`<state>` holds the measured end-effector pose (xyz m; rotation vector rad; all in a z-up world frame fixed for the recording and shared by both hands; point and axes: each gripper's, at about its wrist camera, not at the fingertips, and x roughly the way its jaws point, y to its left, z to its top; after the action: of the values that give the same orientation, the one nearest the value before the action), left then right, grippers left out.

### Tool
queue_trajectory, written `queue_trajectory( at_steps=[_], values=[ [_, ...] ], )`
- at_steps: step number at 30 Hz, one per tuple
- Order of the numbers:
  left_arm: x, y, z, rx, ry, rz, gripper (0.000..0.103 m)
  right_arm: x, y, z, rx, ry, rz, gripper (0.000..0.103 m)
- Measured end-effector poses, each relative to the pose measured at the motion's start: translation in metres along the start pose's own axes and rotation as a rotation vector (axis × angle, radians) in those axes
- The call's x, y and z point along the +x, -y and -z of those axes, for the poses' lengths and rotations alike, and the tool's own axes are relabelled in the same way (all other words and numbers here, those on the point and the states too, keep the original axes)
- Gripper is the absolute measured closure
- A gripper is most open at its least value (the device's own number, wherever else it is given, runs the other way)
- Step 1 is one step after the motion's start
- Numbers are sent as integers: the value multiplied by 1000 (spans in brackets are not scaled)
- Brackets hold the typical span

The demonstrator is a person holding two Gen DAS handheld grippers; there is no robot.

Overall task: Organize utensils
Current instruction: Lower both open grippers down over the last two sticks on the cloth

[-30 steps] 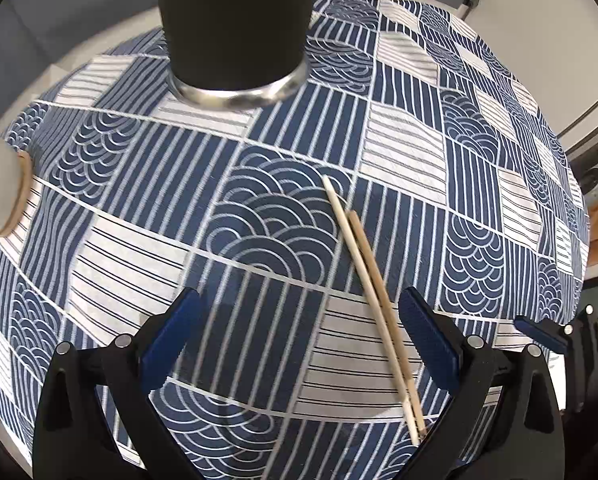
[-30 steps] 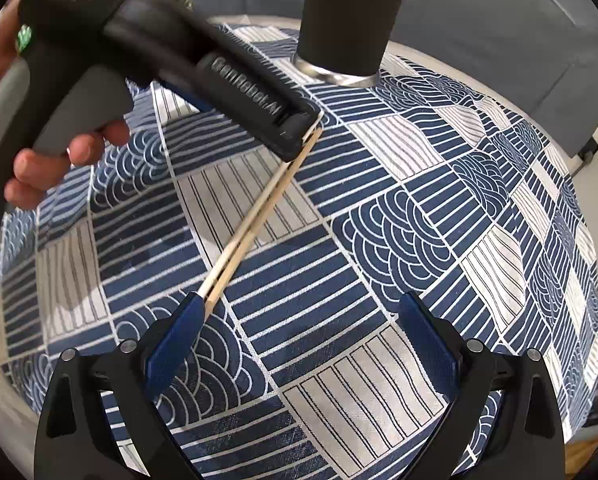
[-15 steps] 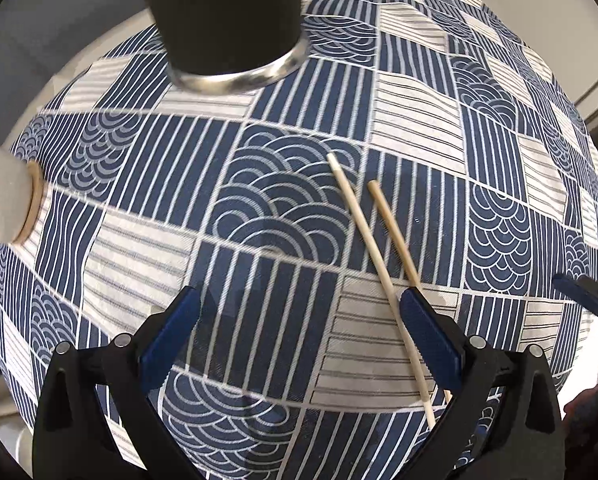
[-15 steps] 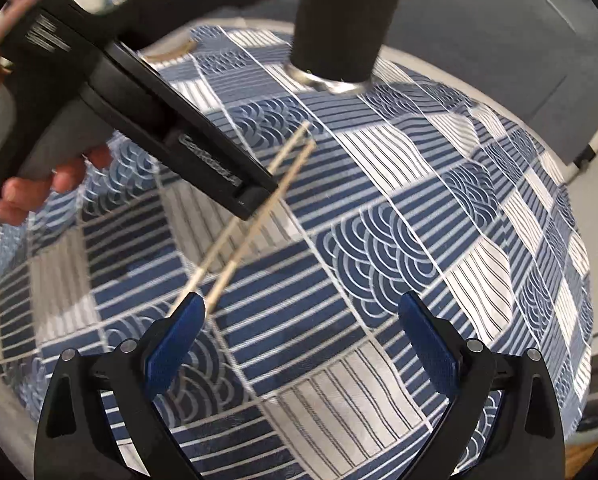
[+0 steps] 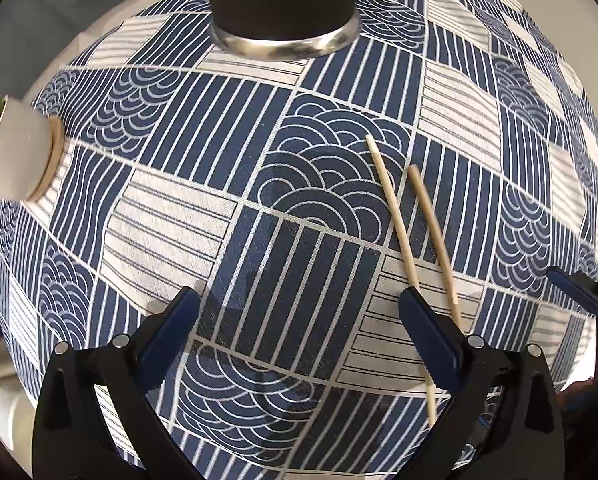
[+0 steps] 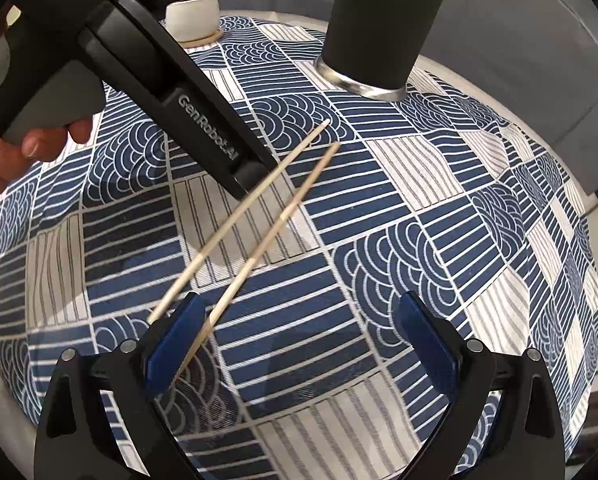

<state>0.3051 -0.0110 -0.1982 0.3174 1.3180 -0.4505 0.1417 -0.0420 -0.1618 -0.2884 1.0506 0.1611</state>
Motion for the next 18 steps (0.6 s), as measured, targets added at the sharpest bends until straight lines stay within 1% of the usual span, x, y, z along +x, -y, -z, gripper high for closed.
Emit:
queue_trajectory(
  at_steps=[4, 6, 7, 9, 10, 11, 12, 15, 18],
  values=[
    [-6, -7, -1, -99, -5, 115, 6, 6, 21, 0, 16, -14, -35, 10],
    [-8, -7, -3, -121, -3, 159, 6, 7, 29, -1, 13, -12, -35, 10],
    [-8, -6, -2, -124, -7, 159, 6, 6, 33, -2, 7, -2, -29, 10],
    [-6, -3, -2, -114, -14, 124, 6, 6, 44, -5, 4, 5, -38, 10],
    [-6, 0, -4, -107, -19, 95, 6, 8, 49, -6, 7, -4, -49, 10],
    [-4, 3, -4, -99, -25, 47, 6, 10, 55, -7, 10, -9, -55, 10],
    [-2, 6, -4, -98, -25, 24, 6, 10, 60, -8, 5, -9, -58, 10],
    [0, 8, -3, -104, -23, -6, 6, 14, 69, -11, -7, -18, -62, 10],
    [2, 12, 0, -91, -39, -47, 5, 14, 74, -14, -4, -12, -119, 10]
  ],
)
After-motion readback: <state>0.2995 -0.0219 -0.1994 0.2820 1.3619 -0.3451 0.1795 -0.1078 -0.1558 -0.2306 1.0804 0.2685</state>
